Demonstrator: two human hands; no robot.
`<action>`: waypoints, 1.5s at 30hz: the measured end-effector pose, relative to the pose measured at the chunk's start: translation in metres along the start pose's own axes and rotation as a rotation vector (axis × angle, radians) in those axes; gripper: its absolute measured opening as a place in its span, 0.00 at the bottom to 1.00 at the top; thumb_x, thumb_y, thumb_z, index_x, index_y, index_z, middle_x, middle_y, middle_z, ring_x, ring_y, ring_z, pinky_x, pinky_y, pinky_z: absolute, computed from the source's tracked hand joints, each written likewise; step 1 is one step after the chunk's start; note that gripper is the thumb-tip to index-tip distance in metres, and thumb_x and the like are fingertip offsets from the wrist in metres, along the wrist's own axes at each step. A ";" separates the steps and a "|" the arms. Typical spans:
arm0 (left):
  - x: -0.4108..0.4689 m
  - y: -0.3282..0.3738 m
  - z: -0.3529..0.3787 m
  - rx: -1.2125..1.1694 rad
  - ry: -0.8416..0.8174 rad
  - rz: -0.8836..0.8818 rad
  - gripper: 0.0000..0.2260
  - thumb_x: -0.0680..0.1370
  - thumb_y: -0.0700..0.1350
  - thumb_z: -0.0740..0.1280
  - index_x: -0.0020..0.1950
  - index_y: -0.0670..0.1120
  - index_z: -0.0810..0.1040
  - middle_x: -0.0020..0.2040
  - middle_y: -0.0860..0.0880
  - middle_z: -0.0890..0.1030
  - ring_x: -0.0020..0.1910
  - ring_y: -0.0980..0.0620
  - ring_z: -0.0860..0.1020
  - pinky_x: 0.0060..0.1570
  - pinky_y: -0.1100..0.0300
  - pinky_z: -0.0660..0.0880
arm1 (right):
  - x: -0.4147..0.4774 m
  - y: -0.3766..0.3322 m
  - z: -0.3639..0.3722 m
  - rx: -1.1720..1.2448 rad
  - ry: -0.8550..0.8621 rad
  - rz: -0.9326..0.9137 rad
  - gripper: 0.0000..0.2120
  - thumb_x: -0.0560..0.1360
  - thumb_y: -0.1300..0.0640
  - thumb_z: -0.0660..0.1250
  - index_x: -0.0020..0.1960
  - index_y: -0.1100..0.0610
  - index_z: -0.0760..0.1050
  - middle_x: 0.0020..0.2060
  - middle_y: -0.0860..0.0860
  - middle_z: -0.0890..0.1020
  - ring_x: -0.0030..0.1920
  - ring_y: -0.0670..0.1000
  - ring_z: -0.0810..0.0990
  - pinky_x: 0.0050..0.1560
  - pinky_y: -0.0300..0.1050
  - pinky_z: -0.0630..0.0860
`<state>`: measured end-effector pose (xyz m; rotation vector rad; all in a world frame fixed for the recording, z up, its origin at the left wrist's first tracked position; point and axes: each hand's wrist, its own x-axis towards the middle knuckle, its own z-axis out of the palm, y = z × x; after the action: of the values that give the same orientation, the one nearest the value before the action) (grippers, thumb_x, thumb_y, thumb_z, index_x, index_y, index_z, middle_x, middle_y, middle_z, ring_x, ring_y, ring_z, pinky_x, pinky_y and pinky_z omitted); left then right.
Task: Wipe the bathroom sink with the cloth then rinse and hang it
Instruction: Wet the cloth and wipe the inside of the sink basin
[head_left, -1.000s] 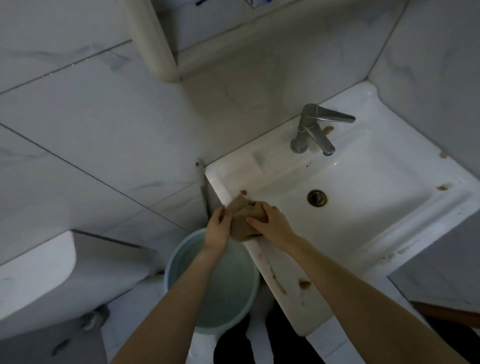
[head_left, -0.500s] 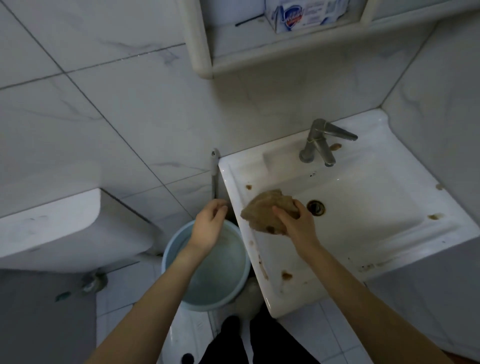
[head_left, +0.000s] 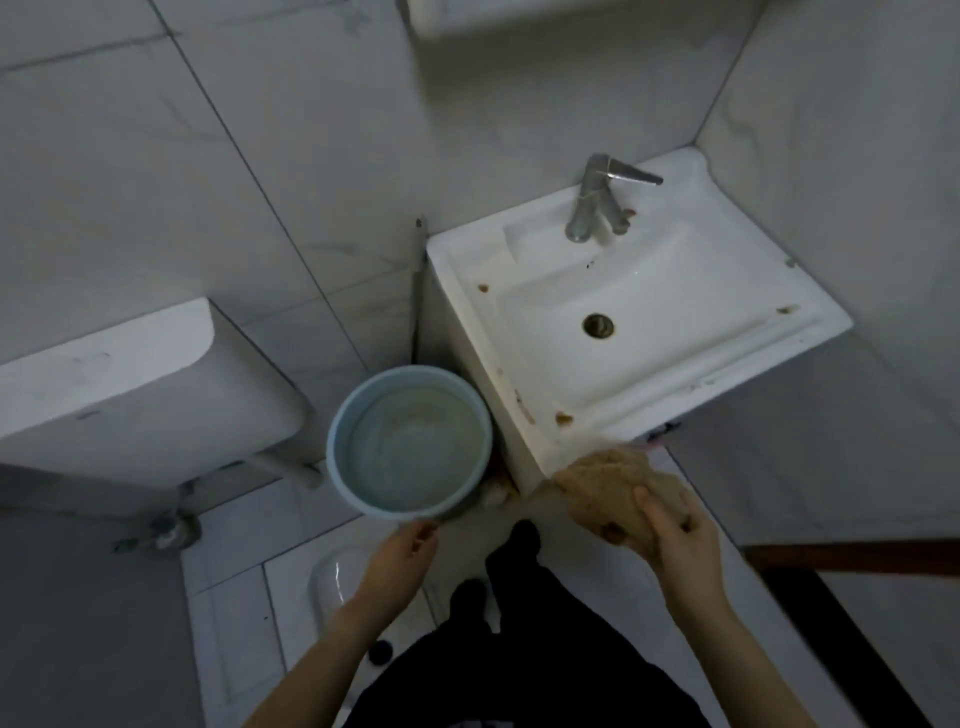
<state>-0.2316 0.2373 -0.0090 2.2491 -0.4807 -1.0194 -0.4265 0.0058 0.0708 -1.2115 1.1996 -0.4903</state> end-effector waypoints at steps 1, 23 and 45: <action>-0.010 -0.016 0.003 0.021 -0.043 -0.030 0.06 0.80 0.44 0.62 0.55 0.51 0.76 0.51 0.51 0.80 0.51 0.51 0.78 0.47 0.63 0.68 | -0.013 0.015 -0.007 0.002 0.031 0.027 0.10 0.76 0.57 0.69 0.57 0.57 0.79 0.50 0.55 0.84 0.52 0.55 0.83 0.49 0.49 0.80; -0.137 0.083 0.245 -0.015 -0.239 0.019 0.07 0.79 0.45 0.61 0.51 0.49 0.79 0.49 0.47 0.82 0.50 0.48 0.80 0.58 0.49 0.74 | -0.100 0.144 -0.315 -0.005 0.268 0.102 0.09 0.75 0.59 0.70 0.53 0.51 0.76 0.47 0.46 0.79 0.50 0.51 0.78 0.55 0.53 0.77; -0.026 0.197 0.302 -0.366 -0.072 -0.231 0.10 0.82 0.45 0.57 0.51 0.46 0.78 0.50 0.44 0.81 0.47 0.46 0.78 0.46 0.58 0.73 | 0.136 0.055 -0.358 -0.216 0.091 0.072 0.09 0.75 0.59 0.70 0.55 0.55 0.78 0.50 0.53 0.81 0.54 0.55 0.79 0.55 0.48 0.74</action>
<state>-0.4945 -0.0106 -0.0191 1.9729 -0.0533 -1.1995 -0.7117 -0.2464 0.0018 -1.3349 1.3965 -0.3728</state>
